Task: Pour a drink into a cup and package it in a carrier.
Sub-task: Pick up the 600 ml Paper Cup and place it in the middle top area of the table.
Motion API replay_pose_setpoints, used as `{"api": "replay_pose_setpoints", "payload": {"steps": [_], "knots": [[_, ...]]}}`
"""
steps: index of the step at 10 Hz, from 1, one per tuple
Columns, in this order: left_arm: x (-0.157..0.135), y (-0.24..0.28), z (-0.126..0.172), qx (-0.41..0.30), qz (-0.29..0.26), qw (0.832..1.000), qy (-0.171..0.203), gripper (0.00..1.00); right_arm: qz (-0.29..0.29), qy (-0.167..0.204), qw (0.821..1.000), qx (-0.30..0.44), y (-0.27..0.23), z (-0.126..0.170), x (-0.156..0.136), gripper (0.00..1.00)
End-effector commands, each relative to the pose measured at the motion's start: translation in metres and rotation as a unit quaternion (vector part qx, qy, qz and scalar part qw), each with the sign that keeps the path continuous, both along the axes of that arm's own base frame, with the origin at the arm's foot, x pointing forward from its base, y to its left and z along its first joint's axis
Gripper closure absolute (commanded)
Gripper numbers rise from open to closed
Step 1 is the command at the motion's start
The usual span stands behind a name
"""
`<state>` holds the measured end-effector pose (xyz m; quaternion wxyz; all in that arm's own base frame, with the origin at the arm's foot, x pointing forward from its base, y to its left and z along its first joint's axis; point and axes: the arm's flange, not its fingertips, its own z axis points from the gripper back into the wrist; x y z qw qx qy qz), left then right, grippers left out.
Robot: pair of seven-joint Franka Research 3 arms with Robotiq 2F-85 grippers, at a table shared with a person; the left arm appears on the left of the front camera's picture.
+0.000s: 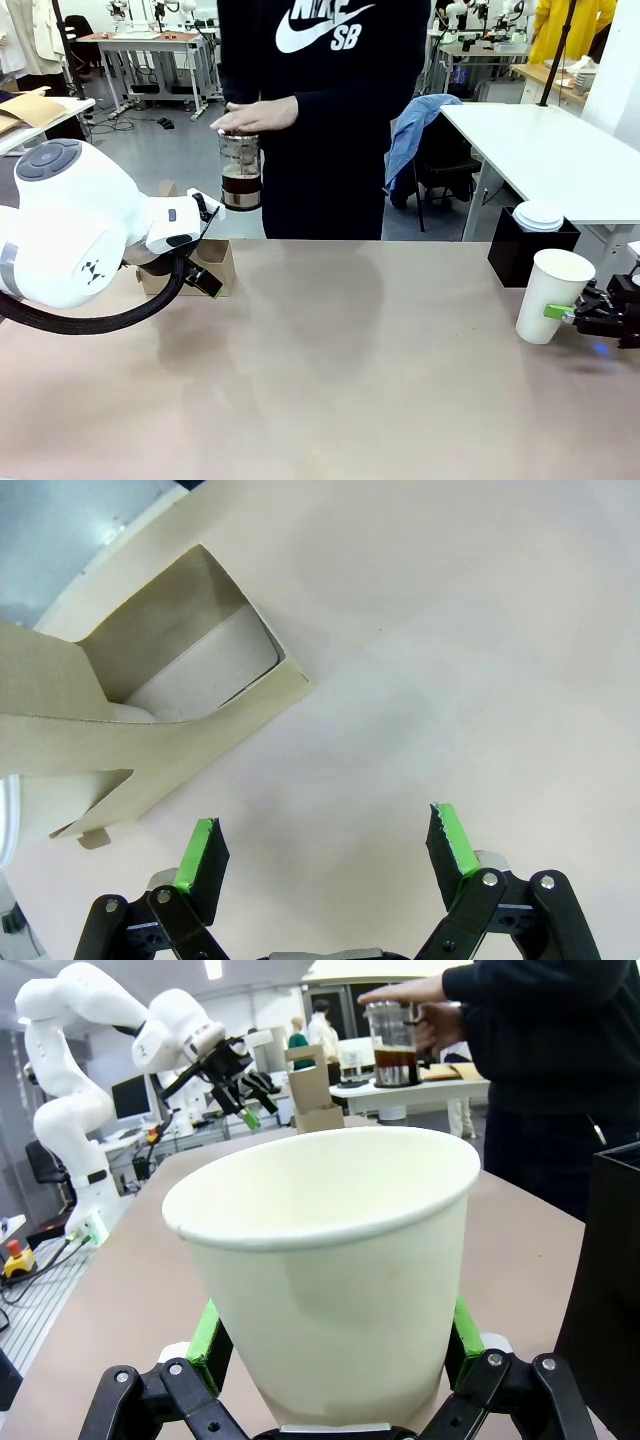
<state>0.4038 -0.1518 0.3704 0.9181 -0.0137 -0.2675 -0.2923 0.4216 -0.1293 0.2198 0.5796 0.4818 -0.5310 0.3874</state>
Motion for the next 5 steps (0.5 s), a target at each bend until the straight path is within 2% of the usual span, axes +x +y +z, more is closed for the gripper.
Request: {"api": "replay_pose_setpoints", "payload": {"steps": [1, 2, 3, 5], "knots": [[-0.0002, 0.0002, 0.0000, 0.000, 0.000, 1.000, 0.000, 0.00, 0.001, -0.019, 1.000, -0.001, 0.0015, -0.0008, 0.0034, 0.18], [-0.0002, 0.0002, 0.0000, 0.000, 0.000, 1.000, 0.000, 0.00, 0.019, -0.009, 1.000, -0.010, -0.0050, 0.0013, 0.0027, 0.20], [-0.0002, 0.0002, 0.0000, 0.000, 0.000, 1.000, 0.000, 0.00, 0.000, -0.001, 1.000, 0.000, -0.0001, -0.0002, 0.0001, 0.20], [-0.0002, 0.0002, 0.0000, 0.000, 0.000, 1.000, 0.000, 0.00, 0.000, -0.001, 1.000, 0.000, -0.0001, -0.0002, 0.0001, 0.20]]}}
